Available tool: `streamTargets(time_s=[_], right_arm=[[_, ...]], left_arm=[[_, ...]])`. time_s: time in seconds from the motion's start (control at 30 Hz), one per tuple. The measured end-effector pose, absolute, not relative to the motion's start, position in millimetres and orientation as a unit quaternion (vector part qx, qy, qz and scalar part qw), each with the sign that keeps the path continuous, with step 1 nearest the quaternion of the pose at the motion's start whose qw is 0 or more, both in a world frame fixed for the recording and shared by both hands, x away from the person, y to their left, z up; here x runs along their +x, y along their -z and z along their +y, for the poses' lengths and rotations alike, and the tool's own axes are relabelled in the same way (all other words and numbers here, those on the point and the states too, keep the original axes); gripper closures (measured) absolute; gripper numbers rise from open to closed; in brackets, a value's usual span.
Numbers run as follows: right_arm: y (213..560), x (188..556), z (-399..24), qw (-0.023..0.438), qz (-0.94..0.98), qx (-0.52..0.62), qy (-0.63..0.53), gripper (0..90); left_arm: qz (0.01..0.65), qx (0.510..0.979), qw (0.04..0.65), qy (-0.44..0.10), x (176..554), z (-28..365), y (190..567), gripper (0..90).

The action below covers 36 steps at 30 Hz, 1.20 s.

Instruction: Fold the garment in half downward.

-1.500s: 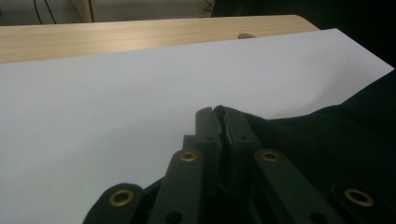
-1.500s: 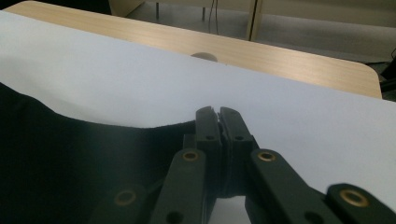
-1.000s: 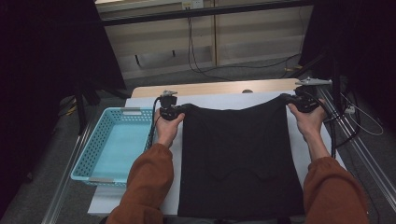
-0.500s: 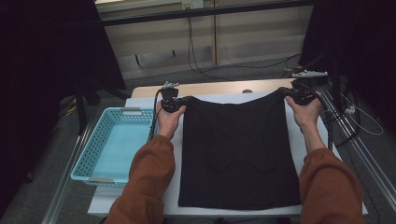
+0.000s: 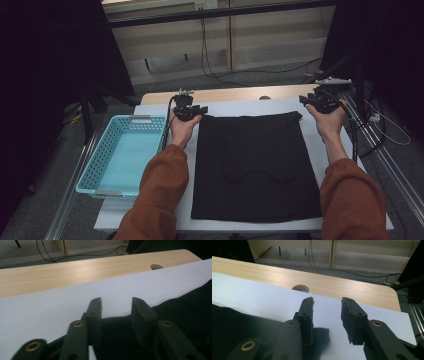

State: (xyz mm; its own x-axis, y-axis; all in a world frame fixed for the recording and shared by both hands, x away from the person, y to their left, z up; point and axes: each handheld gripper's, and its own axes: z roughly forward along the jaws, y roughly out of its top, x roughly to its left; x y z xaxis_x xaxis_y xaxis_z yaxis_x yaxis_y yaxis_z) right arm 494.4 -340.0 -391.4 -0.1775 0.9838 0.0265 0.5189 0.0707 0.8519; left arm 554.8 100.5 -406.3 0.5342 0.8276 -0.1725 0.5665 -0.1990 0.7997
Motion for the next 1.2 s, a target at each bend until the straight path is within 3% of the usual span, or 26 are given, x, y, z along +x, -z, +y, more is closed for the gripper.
streamTargets(time_s=[0.1, 0.2, 0.63, 0.7, 0.8, 1.1, 1.2], right_arm=[[394.3, 487.4, -339.5, 0.297, 0.672, 0.559, -0.383, 60.2], [395.6, 478.0, -337.1, 0.289, 0.679, 0.551, -0.389, 58.5], [401.1, 418.3, -316.5, 0.243, 0.719, 0.492, -0.426, 57.3], [402.9, 408.7, -311.3, 0.233, 0.730, 0.479, -0.427, 60.2], [405.2, 396.7, -304.5, 0.224, 0.742, 0.466, -0.427, 63.9], [410.7, 360.9, -293.2, 0.199, 0.770, 0.436, -0.420, 72.6], [416.7, 351.9, -287.3, 0.185, 0.781, 0.430, -0.414, 74.0]], left_arm=[[0.448, 0.764, 0.440, -0.149, 547.7, 95.0, 405.1, 52.1], [0.454, 0.747, 0.465, -0.138, 537.3, 94.4, 398.6, 40.8], [0.388, 0.778, 0.479, -0.124, 478.7, 91.8, 394.9, 37.6], [0.372, 0.790, 0.474, -0.116, 468.5, 87.6, 398.0, 39.0], [0.345, 0.808, 0.465, -0.112, 454.8, 80.1, 401.5, 50.0], [0.299, 0.843, 0.441, -0.076, 416.4, 67.6, 415.4, 57.2], [0.283, 0.850, 0.439, -0.068, 406.3, 63.8, 422.3, 64.1]])
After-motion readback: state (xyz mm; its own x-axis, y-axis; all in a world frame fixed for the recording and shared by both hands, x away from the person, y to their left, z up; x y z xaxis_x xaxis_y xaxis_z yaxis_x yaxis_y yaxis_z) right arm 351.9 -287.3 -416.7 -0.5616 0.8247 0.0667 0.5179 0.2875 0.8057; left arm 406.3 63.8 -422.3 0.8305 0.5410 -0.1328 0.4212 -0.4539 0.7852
